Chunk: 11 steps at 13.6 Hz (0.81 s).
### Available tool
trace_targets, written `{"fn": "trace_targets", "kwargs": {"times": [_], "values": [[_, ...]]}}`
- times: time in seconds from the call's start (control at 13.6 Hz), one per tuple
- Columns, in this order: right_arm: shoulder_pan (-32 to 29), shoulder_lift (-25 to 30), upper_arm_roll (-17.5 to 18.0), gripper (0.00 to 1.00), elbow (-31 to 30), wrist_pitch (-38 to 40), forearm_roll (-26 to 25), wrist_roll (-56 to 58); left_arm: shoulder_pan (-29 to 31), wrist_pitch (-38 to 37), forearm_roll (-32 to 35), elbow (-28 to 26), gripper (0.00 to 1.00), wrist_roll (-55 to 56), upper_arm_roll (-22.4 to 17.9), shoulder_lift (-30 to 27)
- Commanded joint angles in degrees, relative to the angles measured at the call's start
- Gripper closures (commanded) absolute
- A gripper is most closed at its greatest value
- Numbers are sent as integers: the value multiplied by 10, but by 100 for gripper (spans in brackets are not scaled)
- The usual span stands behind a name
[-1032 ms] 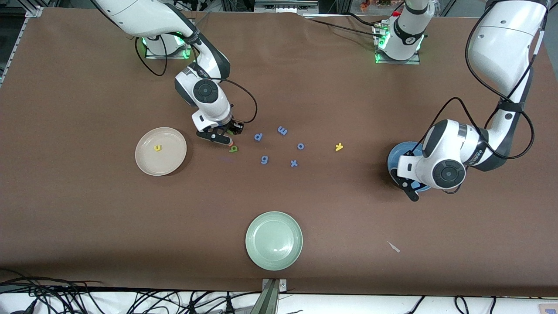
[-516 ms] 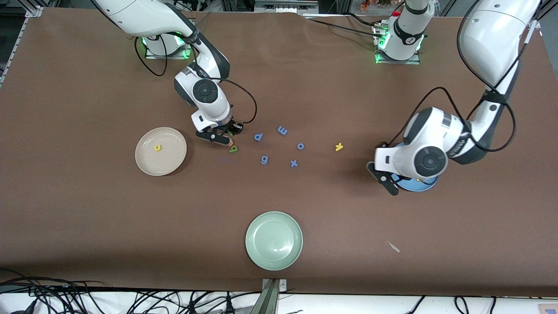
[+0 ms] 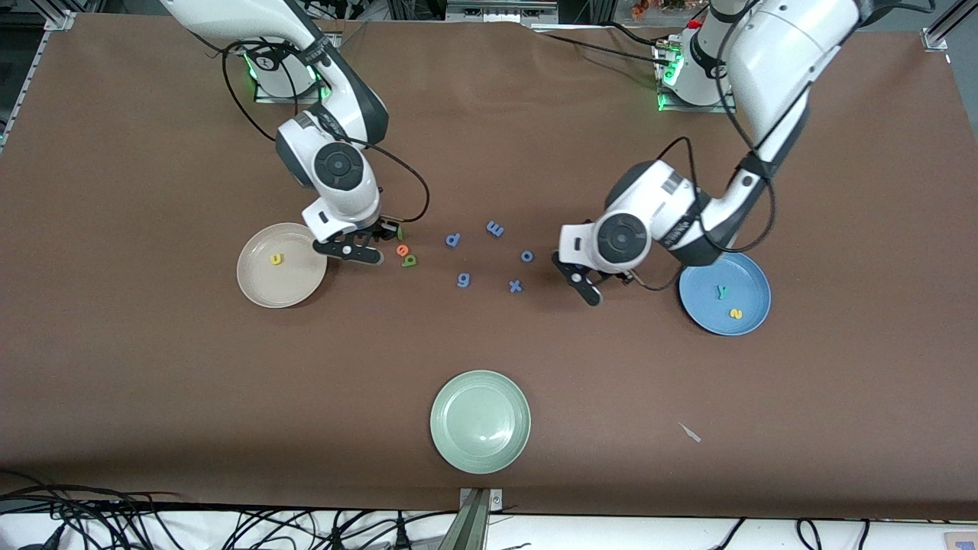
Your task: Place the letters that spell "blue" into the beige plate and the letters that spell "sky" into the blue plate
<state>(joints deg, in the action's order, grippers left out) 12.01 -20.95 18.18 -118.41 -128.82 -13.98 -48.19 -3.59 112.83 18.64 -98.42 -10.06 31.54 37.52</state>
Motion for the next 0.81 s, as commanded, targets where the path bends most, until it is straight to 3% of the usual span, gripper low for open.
{"fn": "trace_targets", "kwargs": {"times": [0.0,0.29,0.74], "values": [[-1,-4,0,56,-2,1,22,5,9,93,33,-72,1,-3,-1,-9],[5,-51,36,54,-2,-61,19,-102,11,122,111,-90,2,-5,-2,-3],[9,-78,37,51,-23,-114,12,-107,13,160,114,-123,10,-5,-2,-2]]}}
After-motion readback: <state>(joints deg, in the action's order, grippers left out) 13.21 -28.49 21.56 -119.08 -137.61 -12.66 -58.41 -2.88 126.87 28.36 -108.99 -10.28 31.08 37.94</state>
